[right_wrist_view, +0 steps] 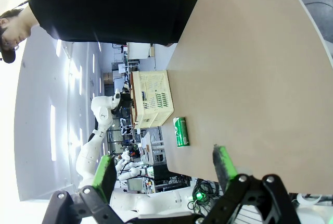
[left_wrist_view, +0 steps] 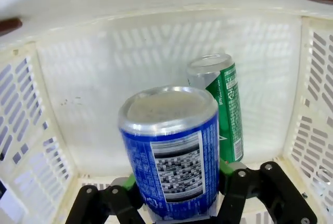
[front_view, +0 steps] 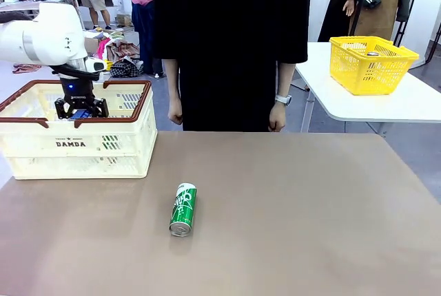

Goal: Place the drinks into the Shopping basket.
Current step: Pick up one drink and place it into the Shopping basket.

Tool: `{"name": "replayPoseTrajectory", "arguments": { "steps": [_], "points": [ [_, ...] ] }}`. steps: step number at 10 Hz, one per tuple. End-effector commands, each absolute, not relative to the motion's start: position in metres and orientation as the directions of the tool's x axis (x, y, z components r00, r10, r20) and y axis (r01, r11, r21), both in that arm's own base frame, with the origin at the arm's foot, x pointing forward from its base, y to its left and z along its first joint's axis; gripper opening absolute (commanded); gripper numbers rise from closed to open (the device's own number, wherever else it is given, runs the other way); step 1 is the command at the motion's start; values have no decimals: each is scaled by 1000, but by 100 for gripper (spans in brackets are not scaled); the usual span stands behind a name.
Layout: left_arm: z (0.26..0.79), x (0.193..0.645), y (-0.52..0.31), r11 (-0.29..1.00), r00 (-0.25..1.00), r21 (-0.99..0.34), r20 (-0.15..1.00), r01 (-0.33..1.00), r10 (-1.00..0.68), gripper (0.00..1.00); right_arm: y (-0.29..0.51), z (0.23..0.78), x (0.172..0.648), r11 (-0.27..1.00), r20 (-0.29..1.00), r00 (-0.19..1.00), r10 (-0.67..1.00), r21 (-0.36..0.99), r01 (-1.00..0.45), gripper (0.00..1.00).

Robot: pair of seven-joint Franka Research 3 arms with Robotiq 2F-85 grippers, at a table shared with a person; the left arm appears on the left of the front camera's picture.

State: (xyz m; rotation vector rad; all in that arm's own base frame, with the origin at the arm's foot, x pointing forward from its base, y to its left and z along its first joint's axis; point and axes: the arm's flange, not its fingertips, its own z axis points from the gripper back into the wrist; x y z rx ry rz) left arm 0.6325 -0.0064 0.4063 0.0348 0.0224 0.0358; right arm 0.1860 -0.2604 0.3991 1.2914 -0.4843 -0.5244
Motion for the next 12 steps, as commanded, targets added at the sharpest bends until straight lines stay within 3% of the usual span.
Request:
{"name": "replayPoseTrajectory", "arguments": {
  "steps": [1, 9, 12],
  "points": [
    [415, 633, -3, 999, 999, 45, -27, -29, 30, 100, -260, 402, 186, 195, 55, 789, -612, 977, 83, 100],
    [423, 627, 6, 1000, 1000, 19, 3, -21, 21, 100, -260, 402, 186, 195, 55, 789, -612, 977, 83, 100],
    [474, 605, 18, 997, 996, -41, 63, 64, -61, 100, -260, 402, 186, 195, 55, 789, -612, 977, 83, 100]
  ]
}}
